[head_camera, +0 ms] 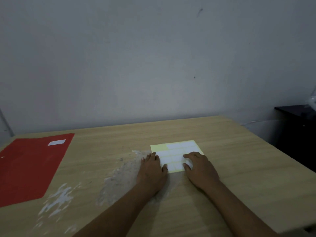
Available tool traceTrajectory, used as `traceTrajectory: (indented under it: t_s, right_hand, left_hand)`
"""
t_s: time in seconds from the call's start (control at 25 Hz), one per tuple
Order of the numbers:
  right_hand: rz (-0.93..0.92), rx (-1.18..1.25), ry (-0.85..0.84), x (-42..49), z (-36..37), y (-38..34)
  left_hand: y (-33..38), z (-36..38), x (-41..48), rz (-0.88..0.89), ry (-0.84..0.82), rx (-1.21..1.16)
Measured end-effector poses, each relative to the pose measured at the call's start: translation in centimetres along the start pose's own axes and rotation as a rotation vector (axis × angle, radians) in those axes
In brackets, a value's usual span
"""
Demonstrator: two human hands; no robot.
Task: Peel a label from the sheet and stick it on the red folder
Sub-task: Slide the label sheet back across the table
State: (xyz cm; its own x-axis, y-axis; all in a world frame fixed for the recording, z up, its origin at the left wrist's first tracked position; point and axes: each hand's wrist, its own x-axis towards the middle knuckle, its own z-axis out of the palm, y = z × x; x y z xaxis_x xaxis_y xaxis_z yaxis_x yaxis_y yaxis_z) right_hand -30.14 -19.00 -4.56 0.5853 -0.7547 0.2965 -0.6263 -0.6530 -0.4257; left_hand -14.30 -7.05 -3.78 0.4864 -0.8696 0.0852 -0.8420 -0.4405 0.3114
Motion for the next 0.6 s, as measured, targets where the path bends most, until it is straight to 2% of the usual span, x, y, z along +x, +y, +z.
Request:
traceTrajectory:
  t_s: [0.28,0.6]
  right_hand:
    - [0.034,-0.001,-0.078,1.2,-0.8,3.0]
    - [0.058,-0.035,-0.060,3.7,-2.5,9.1]
  left_hand:
    - [3.1,1.5,1.7,0.001,0.007,0.038]
    - [8.4,3.7,5.5,0.028,-0.025,0.065]
